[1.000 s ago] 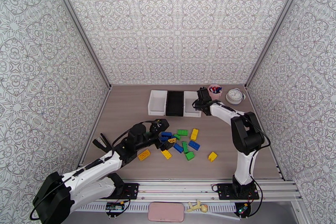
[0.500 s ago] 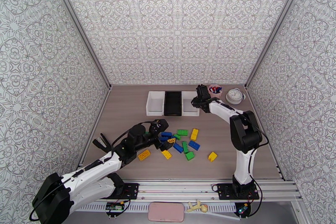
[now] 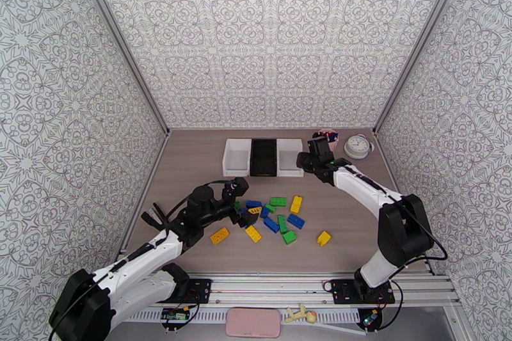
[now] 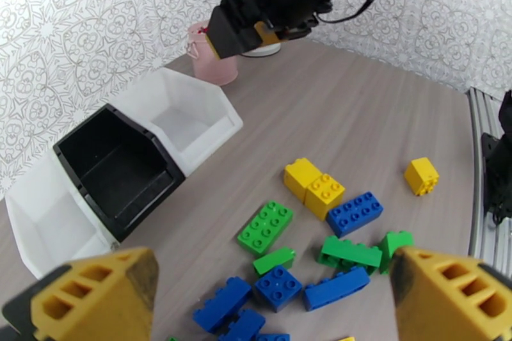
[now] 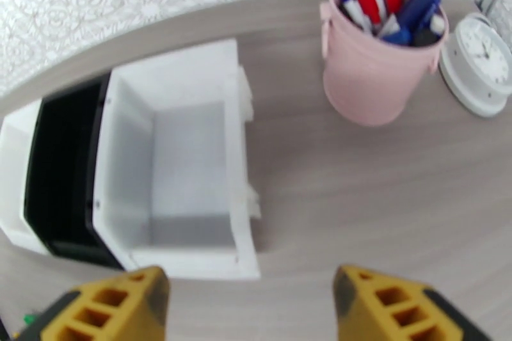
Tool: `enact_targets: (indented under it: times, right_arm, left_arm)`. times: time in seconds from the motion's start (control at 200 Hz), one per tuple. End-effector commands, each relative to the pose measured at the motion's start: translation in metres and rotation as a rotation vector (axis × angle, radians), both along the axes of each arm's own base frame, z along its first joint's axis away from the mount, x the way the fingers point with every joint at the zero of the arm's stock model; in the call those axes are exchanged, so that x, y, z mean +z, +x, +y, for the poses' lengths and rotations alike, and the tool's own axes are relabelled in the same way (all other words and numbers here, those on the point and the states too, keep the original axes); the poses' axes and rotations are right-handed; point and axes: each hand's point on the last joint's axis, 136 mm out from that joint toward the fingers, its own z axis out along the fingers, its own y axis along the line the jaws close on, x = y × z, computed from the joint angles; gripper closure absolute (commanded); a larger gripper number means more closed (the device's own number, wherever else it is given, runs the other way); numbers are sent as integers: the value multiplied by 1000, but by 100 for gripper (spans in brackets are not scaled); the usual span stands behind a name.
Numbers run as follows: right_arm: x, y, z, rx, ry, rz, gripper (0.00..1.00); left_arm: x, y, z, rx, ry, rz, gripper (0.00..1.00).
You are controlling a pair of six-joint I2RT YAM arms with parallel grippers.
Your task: Sort the legos into containers by color
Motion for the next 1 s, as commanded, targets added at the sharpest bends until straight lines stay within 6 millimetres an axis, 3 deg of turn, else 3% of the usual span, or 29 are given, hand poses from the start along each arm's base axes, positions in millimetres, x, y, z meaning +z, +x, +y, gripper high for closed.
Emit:
enact_targets:
  times: [0.0, 0.18, 0.295, 0.405, 0.66, 0.995]
  right_arm:
    - [-23, -35, -2, -60, 13, 113, 29]
    - [-57, -67, 16, -35, 29, 233, 29]
    - [-72, -80, 31, 9, 41, 305, 31]
    - [-88, -90, 40, 24, 53, 368, 34]
    - [-110, -95, 47, -13, 96, 429, 37]
    - [-126, -99, 38, -61, 67, 450, 56]
  left_arm:
    - [13, -11, -9, -111, 11, -9, 0]
    - [0, -9, -11, -191, 77, -33, 0]
    - [-8, -5, -10, -223, 61, -2, 0]
    - [-20, -13, -15, -277, 117, 8, 0]
    - [-27, -19, -19, -288, 151, -14, 0]
    - [-28, -19, -19, -281, 156, -9, 0]
